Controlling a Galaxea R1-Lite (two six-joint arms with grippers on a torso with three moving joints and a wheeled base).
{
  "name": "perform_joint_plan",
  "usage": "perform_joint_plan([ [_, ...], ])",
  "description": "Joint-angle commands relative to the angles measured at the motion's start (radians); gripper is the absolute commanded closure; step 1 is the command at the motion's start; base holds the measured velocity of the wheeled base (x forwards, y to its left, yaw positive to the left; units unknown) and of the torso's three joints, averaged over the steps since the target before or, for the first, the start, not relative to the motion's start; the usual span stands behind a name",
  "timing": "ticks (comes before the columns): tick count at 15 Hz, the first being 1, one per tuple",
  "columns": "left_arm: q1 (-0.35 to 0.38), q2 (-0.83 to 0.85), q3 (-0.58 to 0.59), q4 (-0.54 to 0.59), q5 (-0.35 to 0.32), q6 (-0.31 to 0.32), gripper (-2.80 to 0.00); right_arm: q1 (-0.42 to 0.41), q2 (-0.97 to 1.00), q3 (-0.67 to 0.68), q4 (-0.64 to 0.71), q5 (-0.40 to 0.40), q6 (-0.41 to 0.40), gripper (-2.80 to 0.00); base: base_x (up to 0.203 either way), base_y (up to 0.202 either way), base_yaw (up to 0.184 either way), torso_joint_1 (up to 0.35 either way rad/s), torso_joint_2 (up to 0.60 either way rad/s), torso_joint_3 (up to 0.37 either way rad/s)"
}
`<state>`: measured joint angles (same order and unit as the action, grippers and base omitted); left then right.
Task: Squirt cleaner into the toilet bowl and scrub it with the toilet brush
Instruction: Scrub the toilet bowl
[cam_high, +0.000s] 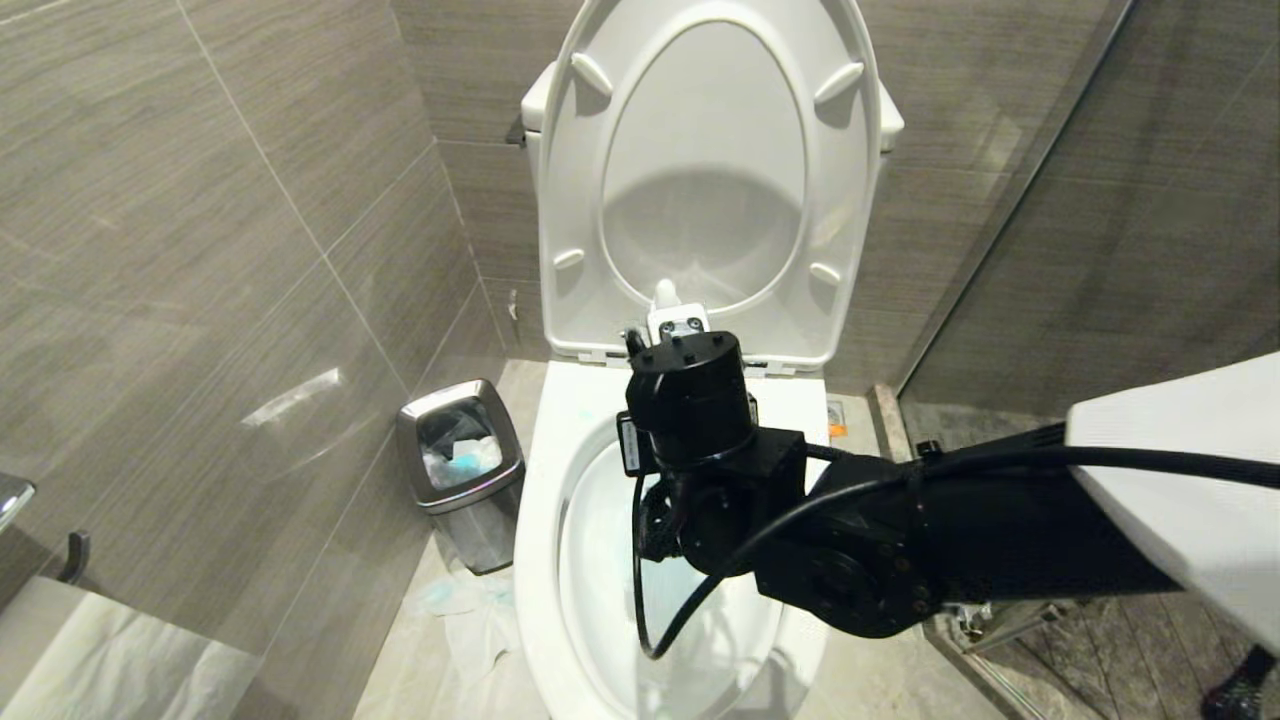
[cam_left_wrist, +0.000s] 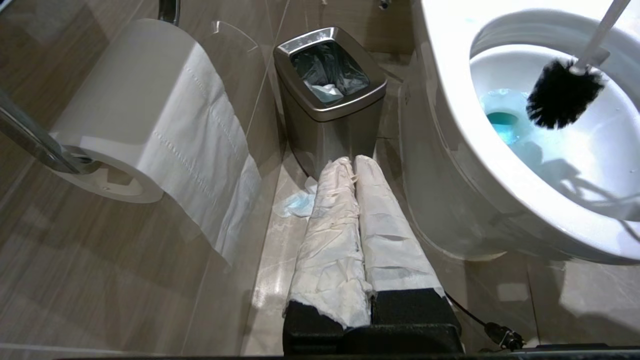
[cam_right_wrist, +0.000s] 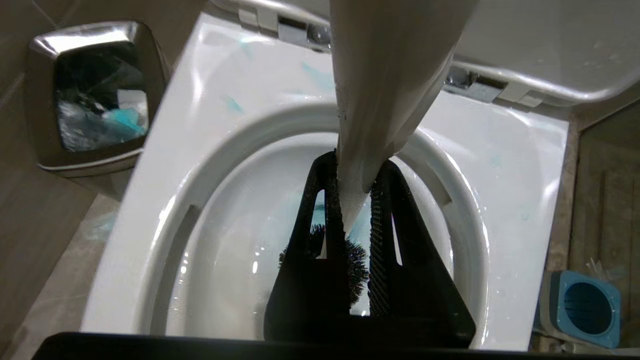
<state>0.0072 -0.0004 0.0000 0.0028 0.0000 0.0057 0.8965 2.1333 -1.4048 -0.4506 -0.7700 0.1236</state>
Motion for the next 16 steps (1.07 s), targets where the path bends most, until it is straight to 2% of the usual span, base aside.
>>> perform_joint_plan([
  [1,0.0,0.0,0.002,0.0,0.0,0.0,0.0,-0.014,0.097,-0.026,-0.008,-0.003,0.006,0.0,0.0,0.0,0.0,0.0,0.0,0.0],
  [7,0.0,0.0,0.002,0.0,0.0,0.0,0.0,-0.072,0.268,-0.155,-0.01,-0.003,0.02,0.0,0.0,0.0,0.0,0.0,0.0,0.0],
  [11,0.0,0.0,0.002,0.0,0.0,0.0,0.0,-0.086,0.406,-0.337,-0.007,-0.032,0.02,0.0,0.0,0.0,0.0,0.0,0.0,0.0],
  [16,0.0,0.0,0.002,0.0,0.0,0.0,0.0,-0.084,0.312,-0.351,0.002,-0.041,0.013,0.0,0.0,0.0,0.0,0.0,0.0,0.0],
])
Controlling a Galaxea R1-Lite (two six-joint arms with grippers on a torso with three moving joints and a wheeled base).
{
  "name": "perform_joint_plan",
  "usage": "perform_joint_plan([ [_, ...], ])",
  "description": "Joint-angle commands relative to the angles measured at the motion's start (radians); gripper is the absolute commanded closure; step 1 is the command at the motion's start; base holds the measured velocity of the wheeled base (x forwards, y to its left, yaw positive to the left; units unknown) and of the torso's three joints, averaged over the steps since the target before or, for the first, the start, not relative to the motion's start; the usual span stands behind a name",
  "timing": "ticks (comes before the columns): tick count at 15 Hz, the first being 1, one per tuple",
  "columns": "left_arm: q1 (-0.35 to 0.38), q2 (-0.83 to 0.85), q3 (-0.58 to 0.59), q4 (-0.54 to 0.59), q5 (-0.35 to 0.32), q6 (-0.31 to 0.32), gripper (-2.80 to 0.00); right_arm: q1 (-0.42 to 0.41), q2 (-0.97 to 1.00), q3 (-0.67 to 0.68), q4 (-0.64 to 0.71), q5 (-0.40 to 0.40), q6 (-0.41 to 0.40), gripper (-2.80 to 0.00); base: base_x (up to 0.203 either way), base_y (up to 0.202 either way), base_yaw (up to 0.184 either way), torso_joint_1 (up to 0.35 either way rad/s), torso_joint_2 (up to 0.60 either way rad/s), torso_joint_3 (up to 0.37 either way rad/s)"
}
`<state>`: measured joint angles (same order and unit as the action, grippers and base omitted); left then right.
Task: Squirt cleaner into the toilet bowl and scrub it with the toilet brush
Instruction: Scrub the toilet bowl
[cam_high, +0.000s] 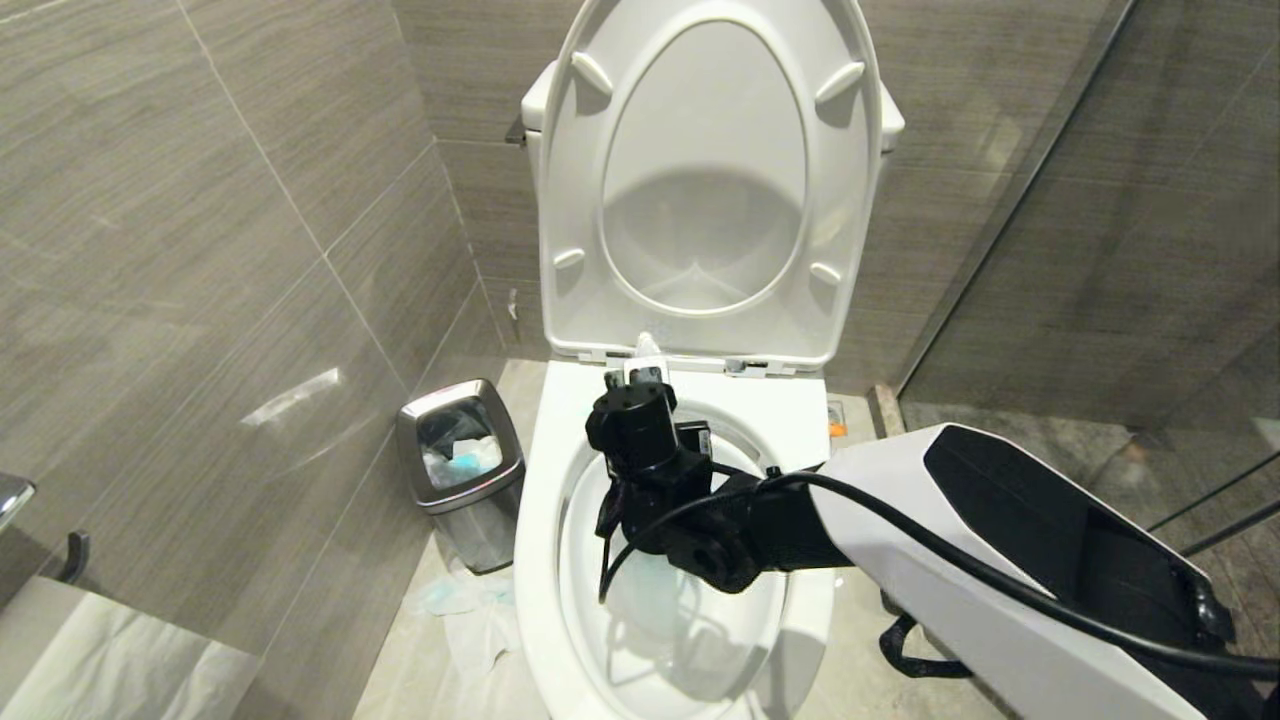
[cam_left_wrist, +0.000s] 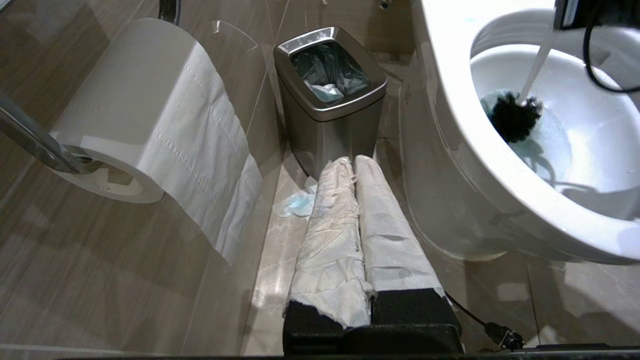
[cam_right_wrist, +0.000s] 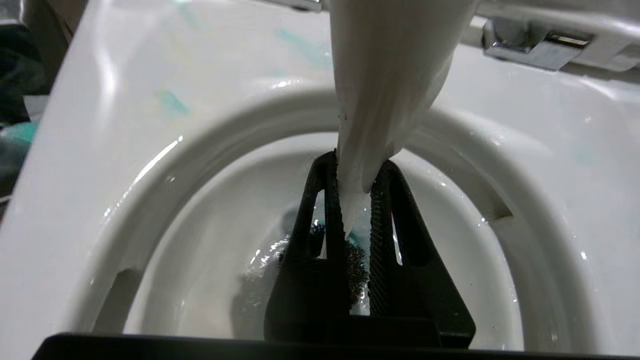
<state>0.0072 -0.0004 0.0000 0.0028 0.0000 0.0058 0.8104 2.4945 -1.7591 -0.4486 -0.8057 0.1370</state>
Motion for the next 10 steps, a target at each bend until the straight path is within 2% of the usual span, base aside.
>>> perform_joint_plan([
  [1,0.0,0.0,0.0,0.0,0.0,0.0,0.0,0.004,-0.085,0.008,0.004,-0.005,-0.001,0.0,0.0,0.0,0.0,0.0,0.0,0.0],
  [6,0.0,0.0,0.002,0.0,0.0,0.0,0.0,0.014,-0.282,0.026,0.1,-0.005,-0.006,0.0,0.0,0.0,0.0,0.0,0.0,0.0],
  [10,0.0,0.0,0.002,0.0,0.0,0.0,0.0,0.019,-0.295,0.075,0.118,-0.005,-0.005,0.0,0.0,0.0,0.0,0.0,0.0,0.0],
])
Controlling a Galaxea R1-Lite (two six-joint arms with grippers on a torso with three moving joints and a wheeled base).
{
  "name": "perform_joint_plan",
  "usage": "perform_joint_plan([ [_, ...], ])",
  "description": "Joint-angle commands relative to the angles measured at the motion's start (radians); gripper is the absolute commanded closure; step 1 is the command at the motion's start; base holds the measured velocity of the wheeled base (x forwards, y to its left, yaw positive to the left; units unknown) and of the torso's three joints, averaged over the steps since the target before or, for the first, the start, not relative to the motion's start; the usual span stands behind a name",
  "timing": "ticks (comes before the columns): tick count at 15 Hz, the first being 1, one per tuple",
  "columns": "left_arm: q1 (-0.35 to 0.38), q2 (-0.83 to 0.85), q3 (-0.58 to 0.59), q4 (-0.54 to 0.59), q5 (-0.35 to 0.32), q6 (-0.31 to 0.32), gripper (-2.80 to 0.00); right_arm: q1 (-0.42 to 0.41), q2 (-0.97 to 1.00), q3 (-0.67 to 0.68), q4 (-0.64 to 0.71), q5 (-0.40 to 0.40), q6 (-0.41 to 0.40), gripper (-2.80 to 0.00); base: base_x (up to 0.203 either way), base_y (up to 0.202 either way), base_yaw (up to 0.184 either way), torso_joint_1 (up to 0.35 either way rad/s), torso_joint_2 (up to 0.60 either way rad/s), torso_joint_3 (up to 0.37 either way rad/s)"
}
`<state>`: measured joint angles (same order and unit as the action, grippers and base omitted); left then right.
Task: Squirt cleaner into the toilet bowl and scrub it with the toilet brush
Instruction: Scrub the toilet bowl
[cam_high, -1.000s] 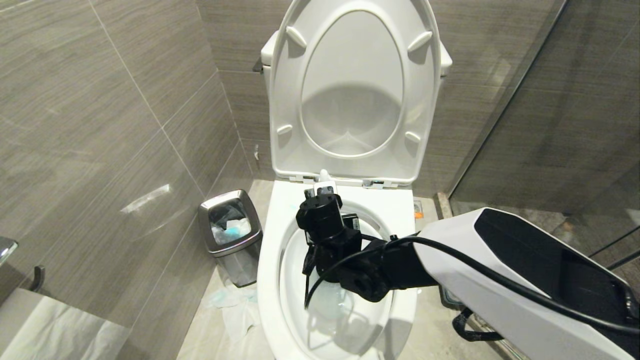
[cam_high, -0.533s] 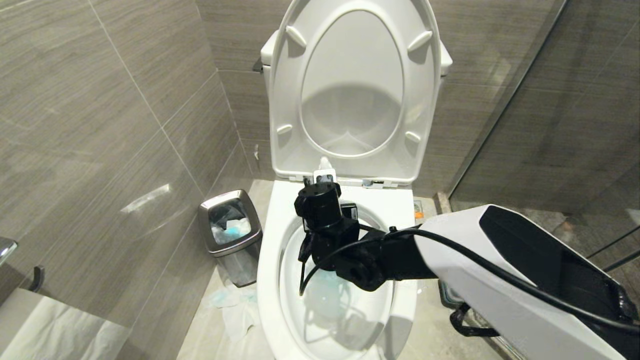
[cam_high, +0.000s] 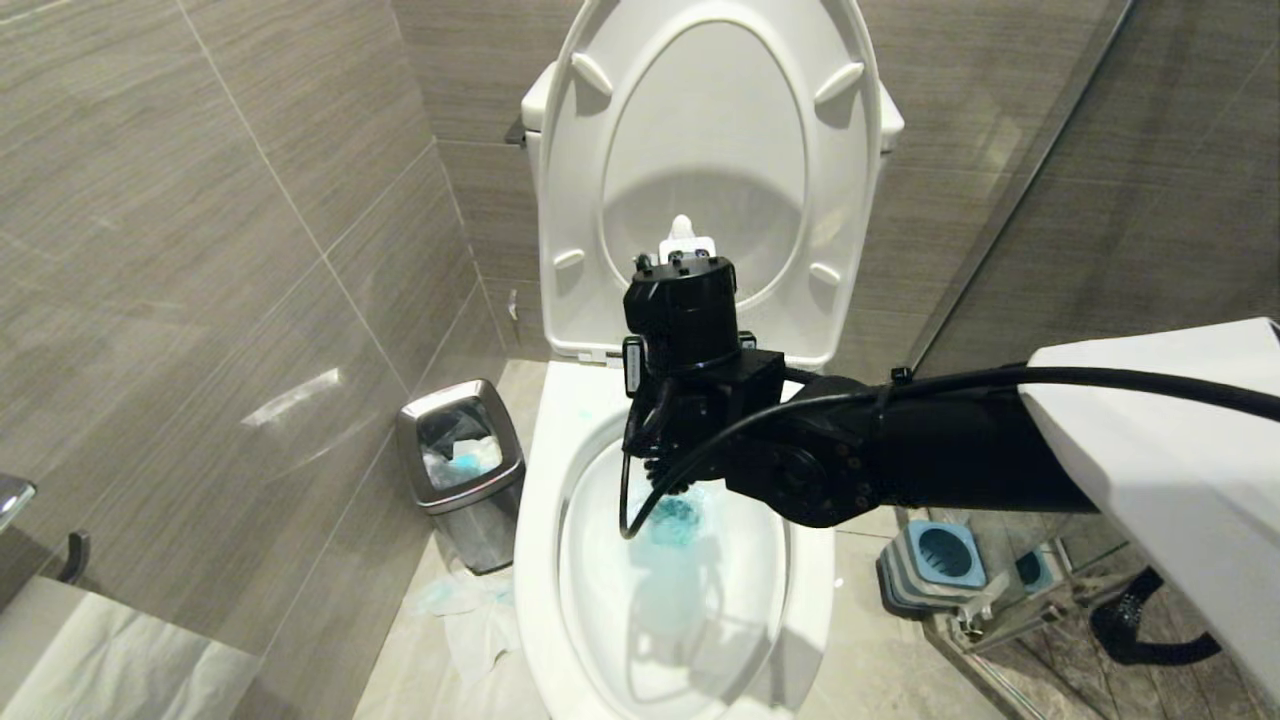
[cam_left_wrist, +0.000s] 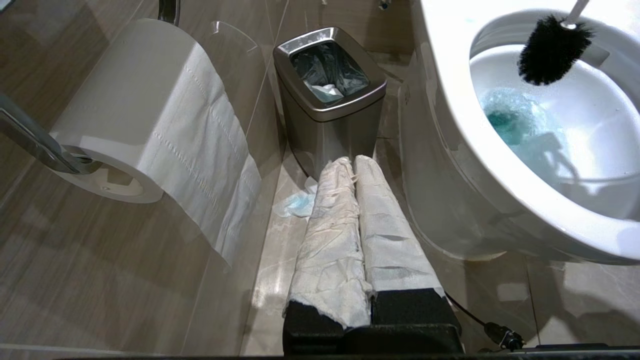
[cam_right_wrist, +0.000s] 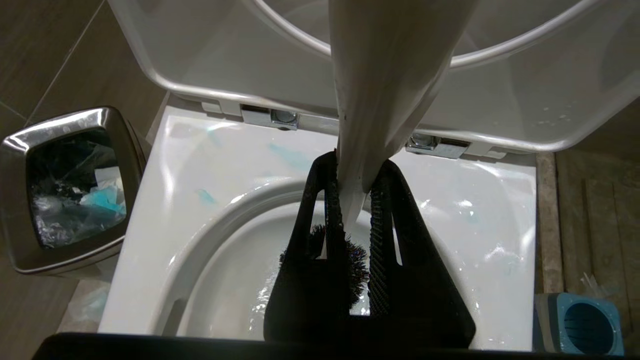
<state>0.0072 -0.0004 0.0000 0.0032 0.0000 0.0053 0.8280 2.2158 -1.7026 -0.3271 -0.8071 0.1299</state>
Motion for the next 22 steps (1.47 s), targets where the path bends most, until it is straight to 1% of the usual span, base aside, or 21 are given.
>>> perform_joint_plan([
  [1,0.0,0.0,0.001,0.0,0.0,0.001,0.0,0.002,0.002,0.026,-0.007,-0.003,0.005,0.0,0.0,0.0,0.0,0.0,0.0,0.0],
  [6,0.0,0.0,0.002,0.0,0.0,0.001,0.0,0.002,0.136,0.022,-0.015,-0.004,0.037,0.0,0.0,0.0,0.0,0.0,0.0,0.0],
  [9,0.0,0.0,0.002,0.0,0.0,0.001,0.0,0.0,0.204,0.026,-0.015,-0.01,0.074,0.0,0.0,0.0,0.0,0.0,0.0,0.0],
  [12,0.0,0.0,0.002,0.0,0.0,0.001,0.0,0.0,0.241,0.019,-0.018,-0.026,0.079,0.0,0.0,0.0,0.0,0.0,0.0,0.0],
  [14,0.0,0.0,0.002,0.0,0.0,0.001,0.0,0.0,0.253,0.017,-0.045,-0.034,0.072,0.0,0.0,0.0,0.0,0.0,0.0,0.0],
  [16,0.0,0.0,0.002,0.0,0.0,0.001,0.0,0.002,0.241,0.017,-0.053,-0.037,0.07,0.0,0.0,0.0,0.0,0.0,0.0,0.0],
  [19,0.0,0.0,0.002,0.0,0.0,0.001,0.0,0.007,0.163,0.051,-0.053,-0.049,0.074,0.0,0.0,0.0,0.0,0.0,0.0,0.0],
  [20,0.0,0.0,0.002,0.0,0.0,0.001,0.0,0.019,0.121,0.071,-0.053,-0.052,0.075,0.0,0.0,0.0,0.0,0.0,0.0,0.0],
  [22,0.0,0.0,0.002,0.0,0.0,0.001,0.0,0.068,0.014,0.145,-0.054,-0.054,0.078,0.0,0.0,0.0,0.0,0.0,0.0,0.0],
])
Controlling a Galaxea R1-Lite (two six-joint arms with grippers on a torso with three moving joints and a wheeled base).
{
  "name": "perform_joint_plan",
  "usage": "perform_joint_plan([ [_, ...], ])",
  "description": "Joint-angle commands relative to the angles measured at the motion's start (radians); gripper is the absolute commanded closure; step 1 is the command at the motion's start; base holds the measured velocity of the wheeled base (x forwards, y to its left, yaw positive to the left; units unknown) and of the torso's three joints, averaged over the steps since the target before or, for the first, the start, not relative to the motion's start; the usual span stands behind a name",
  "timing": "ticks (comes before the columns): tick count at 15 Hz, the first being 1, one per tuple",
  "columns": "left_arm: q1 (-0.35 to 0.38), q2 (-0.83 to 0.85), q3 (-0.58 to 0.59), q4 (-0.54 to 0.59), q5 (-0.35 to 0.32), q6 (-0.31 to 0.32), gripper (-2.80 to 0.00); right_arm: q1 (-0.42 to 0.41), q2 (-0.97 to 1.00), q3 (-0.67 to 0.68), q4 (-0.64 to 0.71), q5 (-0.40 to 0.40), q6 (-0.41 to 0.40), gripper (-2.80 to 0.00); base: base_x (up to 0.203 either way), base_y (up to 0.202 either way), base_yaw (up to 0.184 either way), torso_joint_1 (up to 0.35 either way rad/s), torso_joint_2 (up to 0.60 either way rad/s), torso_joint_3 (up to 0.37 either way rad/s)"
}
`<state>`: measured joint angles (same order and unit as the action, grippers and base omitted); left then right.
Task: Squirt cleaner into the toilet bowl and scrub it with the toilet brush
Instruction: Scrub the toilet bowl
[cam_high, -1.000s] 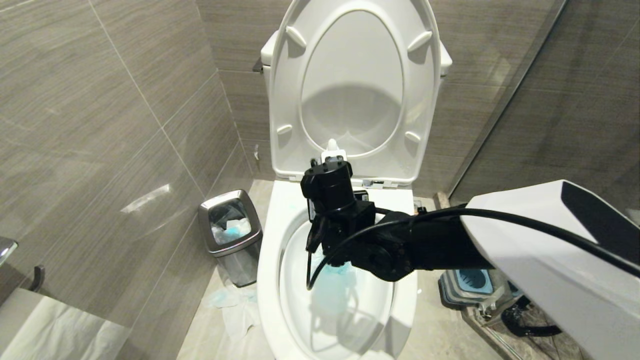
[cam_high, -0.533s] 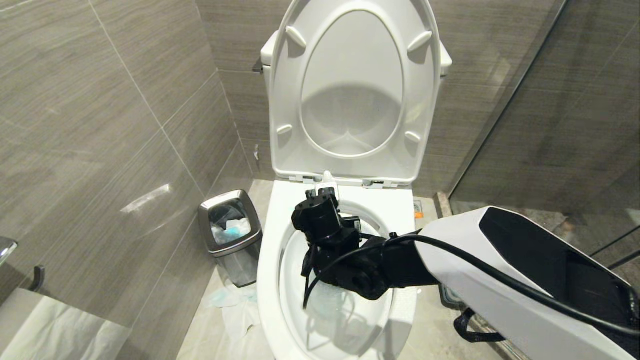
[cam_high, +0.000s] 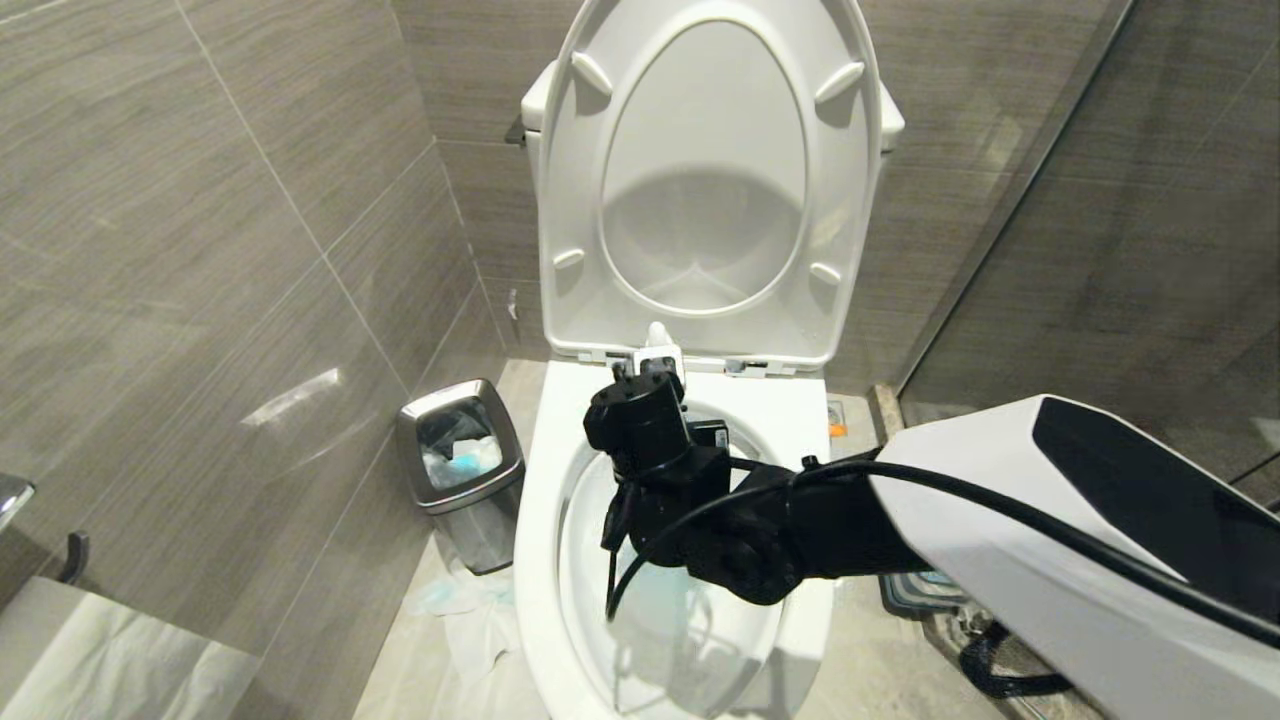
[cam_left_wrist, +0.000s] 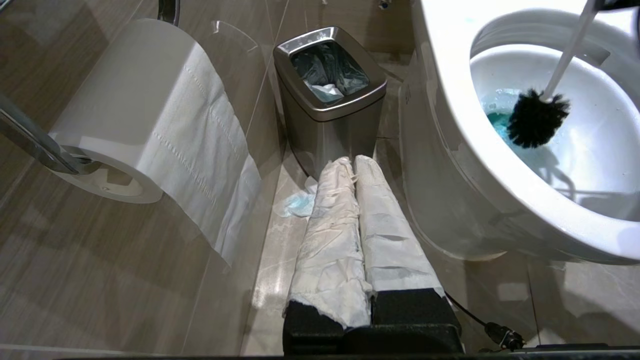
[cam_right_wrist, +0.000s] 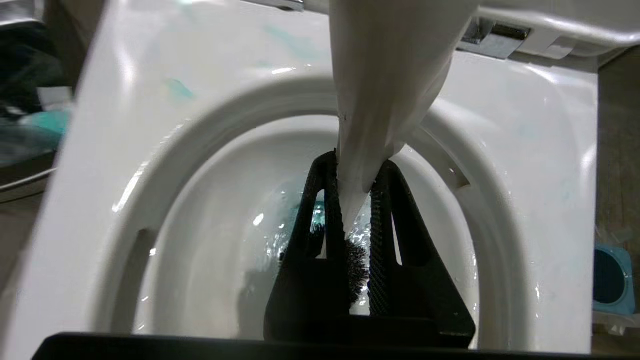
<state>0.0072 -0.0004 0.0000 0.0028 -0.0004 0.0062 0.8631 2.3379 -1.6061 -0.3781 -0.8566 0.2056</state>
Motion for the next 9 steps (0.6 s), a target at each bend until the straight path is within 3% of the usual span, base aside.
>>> perform_joint_plan([
  [1,0.0,0.0,0.002,0.0,0.0,0.0,0.0,0.058,-0.162,0.088,-0.005,-0.007,0.003,0.0,0.0,0.0,0.0,0.0,0.0,0.0],
  [5,0.0,0.0,0.002,0.0,0.0,0.0,0.0,0.118,-0.34,0.301,-0.006,-0.032,0.039,0.0,0.0,0.0,0.0,0.0,0.0,0.0],
  [9,0.0,0.0,0.002,0.0,0.0,0.0,0.0,0.152,-0.401,0.478,-0.007,-0.028,0.062,0.0,0.0,0.0,0.0,0.0,0.0,0.0],
])
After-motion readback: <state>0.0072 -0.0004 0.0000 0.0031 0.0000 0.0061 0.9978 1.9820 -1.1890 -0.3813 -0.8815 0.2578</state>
